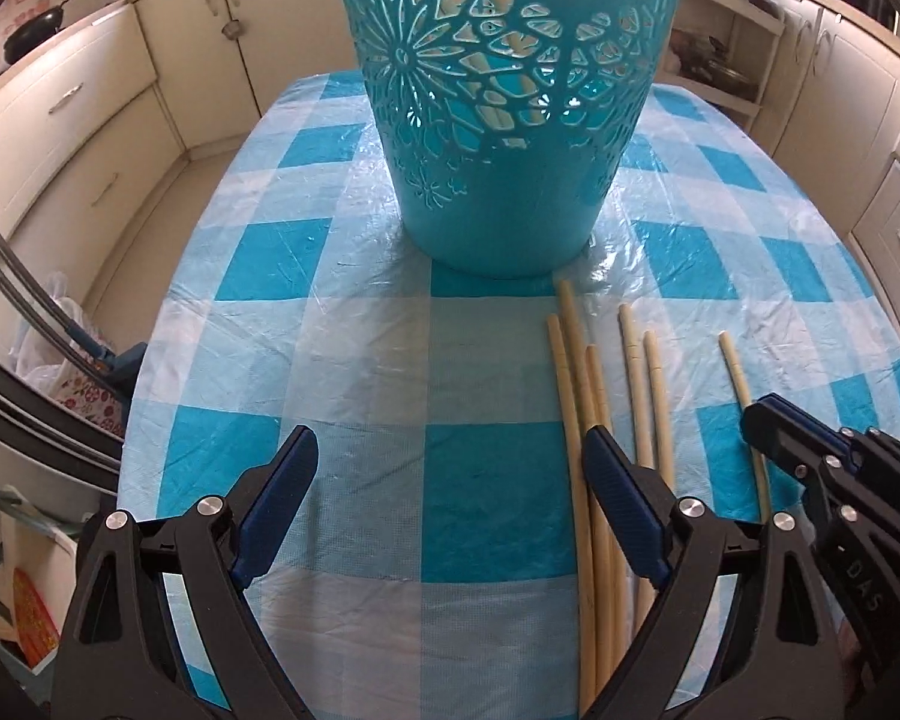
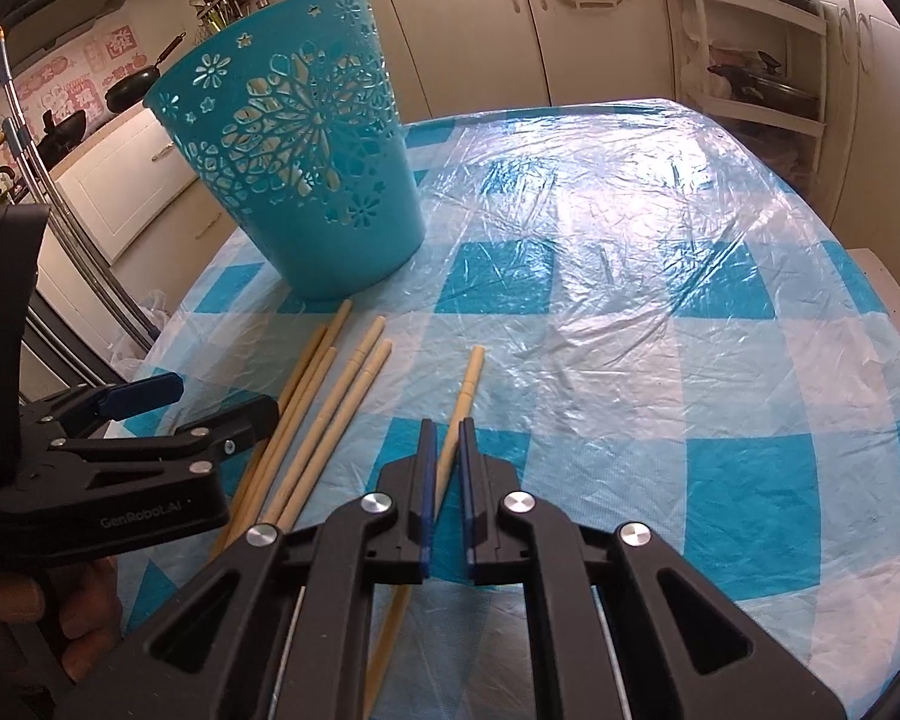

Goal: Organize utensils
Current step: 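Lower the left tool onto a loose chopstick and close on it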

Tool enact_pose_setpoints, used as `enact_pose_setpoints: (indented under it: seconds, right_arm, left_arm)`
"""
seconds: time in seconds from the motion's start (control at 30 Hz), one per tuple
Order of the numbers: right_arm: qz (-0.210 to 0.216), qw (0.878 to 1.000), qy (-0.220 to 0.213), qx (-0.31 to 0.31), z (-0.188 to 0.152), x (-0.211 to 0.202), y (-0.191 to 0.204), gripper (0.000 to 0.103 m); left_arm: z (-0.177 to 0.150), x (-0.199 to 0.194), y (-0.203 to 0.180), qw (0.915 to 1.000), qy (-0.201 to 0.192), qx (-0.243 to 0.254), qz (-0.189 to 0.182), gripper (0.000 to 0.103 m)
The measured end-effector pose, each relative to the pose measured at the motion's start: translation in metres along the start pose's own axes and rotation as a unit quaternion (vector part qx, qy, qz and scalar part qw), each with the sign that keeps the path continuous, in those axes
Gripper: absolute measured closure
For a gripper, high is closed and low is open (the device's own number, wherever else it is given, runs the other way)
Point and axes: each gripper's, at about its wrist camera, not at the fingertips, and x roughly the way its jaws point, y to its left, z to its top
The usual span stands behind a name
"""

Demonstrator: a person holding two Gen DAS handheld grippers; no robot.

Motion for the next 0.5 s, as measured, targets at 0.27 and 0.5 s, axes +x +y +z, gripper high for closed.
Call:
enact_pose_setpoints:
  seconds: [0.27,0.5]
  right_arm:
    - [-0.001,1.0,0.013,-0.001,0.006,0.002,-0.002,0.096]
    - [0.0,1.0,0.025,-0.015,0.009,0.006,0.002,0.096]
  left_arm:
    - [0.007,0.004,-0.003,1.0,-0.001,0.01,-0.001,0.033]
    - [0.009,-0.001,-0.015,0.998,-0.006,0.048,-0.041,0.083]
